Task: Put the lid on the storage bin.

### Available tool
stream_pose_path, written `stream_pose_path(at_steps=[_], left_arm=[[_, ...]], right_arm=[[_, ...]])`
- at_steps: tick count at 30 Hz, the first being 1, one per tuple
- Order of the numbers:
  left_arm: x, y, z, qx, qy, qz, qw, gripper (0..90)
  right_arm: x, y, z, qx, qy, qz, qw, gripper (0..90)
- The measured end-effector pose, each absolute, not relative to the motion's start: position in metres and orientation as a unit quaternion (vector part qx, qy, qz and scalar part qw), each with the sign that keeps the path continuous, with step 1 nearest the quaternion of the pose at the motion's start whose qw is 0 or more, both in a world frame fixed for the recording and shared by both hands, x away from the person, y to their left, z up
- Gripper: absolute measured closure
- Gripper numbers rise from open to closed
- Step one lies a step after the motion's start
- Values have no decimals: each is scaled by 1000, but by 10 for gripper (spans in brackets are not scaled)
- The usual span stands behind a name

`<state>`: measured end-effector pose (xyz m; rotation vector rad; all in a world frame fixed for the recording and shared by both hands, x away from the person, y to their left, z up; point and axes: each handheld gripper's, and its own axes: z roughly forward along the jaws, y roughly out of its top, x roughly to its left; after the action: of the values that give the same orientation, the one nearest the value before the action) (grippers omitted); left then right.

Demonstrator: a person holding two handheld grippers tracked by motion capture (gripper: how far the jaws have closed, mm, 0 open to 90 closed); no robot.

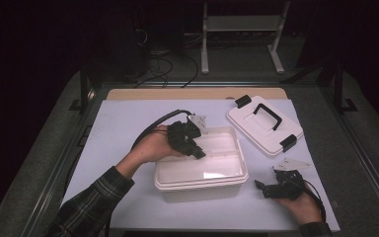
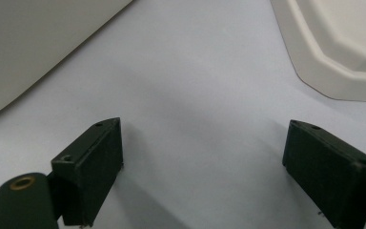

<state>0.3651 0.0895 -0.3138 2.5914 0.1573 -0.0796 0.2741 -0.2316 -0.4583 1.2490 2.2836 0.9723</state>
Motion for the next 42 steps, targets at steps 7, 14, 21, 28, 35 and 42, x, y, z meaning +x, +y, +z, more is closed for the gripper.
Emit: stream_pose_path(at_steps=[7, 14, 21, 28, 35, 42], left_arm=[[365, 91, -315, 959, 60, -40, 276, 849], [360, 101, -298, 959, 63, -13, 277, 586], [357, 121, -286, 958, 75, 5, 276, 395], [351, 147, -276, 954, 90, 36, 284, 291], [347, 183, -272, 947, 120, 64, 291, 212], [343, 215, -279, 942, 150, 82, 289, 160]], right_arm=[[274, -232, -458, 443, 808, 345, 178, 129], [275, -231, -458, 443, 809, 344, 178, 126], [275, -232, -458, 444, 808, 345, 177, 127], [275, -231, -459, 443, 809, 343, 179, 126], [275, -231, -458, 445, 809, 342, 175, 132], [277, -232, -457, 437, 813, 342, 174, 135]])
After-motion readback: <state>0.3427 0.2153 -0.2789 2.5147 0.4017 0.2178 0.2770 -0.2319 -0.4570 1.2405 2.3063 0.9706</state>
